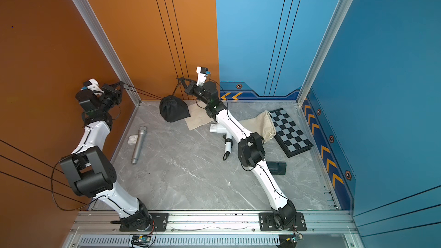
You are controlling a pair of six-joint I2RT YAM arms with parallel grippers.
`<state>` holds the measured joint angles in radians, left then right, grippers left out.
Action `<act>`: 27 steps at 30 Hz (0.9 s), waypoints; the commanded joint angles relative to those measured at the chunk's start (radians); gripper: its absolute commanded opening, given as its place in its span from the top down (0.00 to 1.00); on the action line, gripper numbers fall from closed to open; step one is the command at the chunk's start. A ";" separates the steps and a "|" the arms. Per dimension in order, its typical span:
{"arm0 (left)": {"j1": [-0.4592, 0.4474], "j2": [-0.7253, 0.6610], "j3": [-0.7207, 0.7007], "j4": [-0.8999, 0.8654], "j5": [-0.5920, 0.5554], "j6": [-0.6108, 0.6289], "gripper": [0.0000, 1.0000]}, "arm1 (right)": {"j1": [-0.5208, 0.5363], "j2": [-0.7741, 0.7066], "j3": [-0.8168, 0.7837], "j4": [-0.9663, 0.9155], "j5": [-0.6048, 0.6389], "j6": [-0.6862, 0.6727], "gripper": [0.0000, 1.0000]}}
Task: Pack away hair dryers
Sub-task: Place the drawstring bag at the center of the board.
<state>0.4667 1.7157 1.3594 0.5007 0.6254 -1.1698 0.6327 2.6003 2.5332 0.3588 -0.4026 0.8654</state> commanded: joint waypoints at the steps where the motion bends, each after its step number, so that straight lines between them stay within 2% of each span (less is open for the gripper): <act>1: 0.036 -0.045 -0.080 0.024 0.046 0.032 1.00 | 0.060 0.011 -0.074 -0.108 -0.149 -0.012 1.00; 4: 0.047 -0.084 -0.145 -0.003 0.046 0.074 1.00 | 0.124 -0.014 -0.171 -0.114 -0.189 -0.019 1.00; 7: 0.067 -0.113 -0.207 -0.044 0.036 0.110 1.00 | 0.161 -0.067 -0.281 -0.165 -0.176 -0.074 1.00; 10: 0.089 -0.130 -0.285 -0.075 0.007 0.122 1.00 | 0.196 -0.095 -0.312 -0.329 -0.170 -0.163 1.00; 13: 0.100 -0.121 -0.304 -0.158 -0.022 0.157 1.00 | 0.212 -0.117 -0.315 -0.509 -0.137 -0.258 0.98; 15: 0.107 -0.113 -0.304 -0.200 -0.037 0.169 1.00 | 0.206 -0.155 -0.336 -0.618 -0.083 -0.338 0.87; 16: 0.110 -0.108 -0.302 -0.215 -0.041 0.171 1.00 | 0.202 -0.179 -0.354 -0.656 -0.061 -0.369 0.76; 17: 0.110 -0.105 -0.300 -0.223 -0.041 0.171 0.87 | 0.192 -0.217 -0.384 -0.681 -0.033 -0.402 0.56; 18: 0.110 -0.106 -0.299 -0.227 -0.039 0.172 0.77 | 0.180 -0.262 -0.420 -0.702 0.002 -0.432 0.42; 19: 0.107 -0.110 -0.299 -0.231 -0.040 0.174 0.72 | 0.170 -0.303 -0.448 -0.723 0.039 -0.461 0.33; 20: 0.104 -0.119 -0.300 -0.233 -0.045 0.182 0.58 | 0.157 -0.352 -0.473 -0.755 0.092 -0.503 0.24; 21: 0.095 -0.134 -0.299 -0.240 -0.047 0.197 0.34 | 0.144 -0.400 -0.495 -0.795 0.153 -0.548 0.15; 23: 0.064 -0.178 -0.283 -0.300 -0.069 0.272 0.04 | 0.114 -0.490 -0.538 -0.865 0.289 -0.613 0.06; 27: -0.080 -0.254 -0.172 -0.558 -0.200 0.571 0.02 | 0.002 -0.705 -0.728 -0.880 0.480 -0.638 0.01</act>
<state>0.4770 1.5398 1.0969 0.1177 0.5205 -0.8379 0.6998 2.0117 1.8942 -0.4198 -0.1452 0.3164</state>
